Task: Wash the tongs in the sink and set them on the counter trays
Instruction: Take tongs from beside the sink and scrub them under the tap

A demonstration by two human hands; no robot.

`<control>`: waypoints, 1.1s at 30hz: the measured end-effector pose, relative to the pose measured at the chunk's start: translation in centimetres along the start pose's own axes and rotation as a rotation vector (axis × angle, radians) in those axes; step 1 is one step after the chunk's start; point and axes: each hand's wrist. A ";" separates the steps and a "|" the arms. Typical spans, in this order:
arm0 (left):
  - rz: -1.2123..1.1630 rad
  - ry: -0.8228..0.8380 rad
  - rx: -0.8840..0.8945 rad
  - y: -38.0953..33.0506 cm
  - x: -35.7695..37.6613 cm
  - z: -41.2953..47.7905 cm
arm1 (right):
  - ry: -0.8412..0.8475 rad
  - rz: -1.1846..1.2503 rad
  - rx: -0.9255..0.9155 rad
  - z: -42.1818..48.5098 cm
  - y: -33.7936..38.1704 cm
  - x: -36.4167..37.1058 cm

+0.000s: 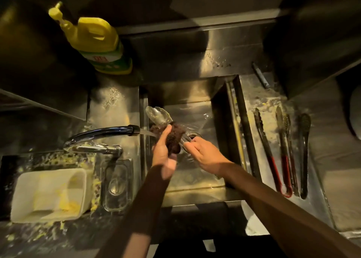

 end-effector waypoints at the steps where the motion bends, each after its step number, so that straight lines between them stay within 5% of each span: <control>1: 0.018 -0.013 -0.017 0.3 -0.1 0.2 | 0.000 -0.004 -0.011 0.0 -0.2 0.1; 5: 0.337 -0.006 0.082 0.0 -2.0 1.7 | 0.060 -0.091 -0.043 -0.2 -1.6 -0.7; 10: 0.050 0.005 0.074 -3.4 -4.5 3.6 | 0.143 -0.227 -0.114 -0.4 -3.3 -3.2; 15: 0.700 0.252 0.166 -5.3 -6.3 4.0 | 0.201 -0.367 -0.113 -0.6 -4.5 -4.4; 21: -0.032 0.142 -0.030 -3.0 -3.9 3.0 | 0.069 -0.097 -0.121 -0.2 -1.8 0.6; 30: 0.575 0.085 0.140 -4.2 -4.6 2.7 | 0.149 -0.263 -0.082 -2.7 -4.0 -1.2; 33: 0.495 -0.063 0.215 -3.8 -4.2 3.5 | 0.118 -0.400 -0.137 -1.4 -3.3 -1.4</control>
Point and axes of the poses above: each hand's wrist, its own z-axis towards the middle knuckle, its own x-axis out of the palm, y = z × x, and after that the axes turned 5 degrees about -z, right-handed
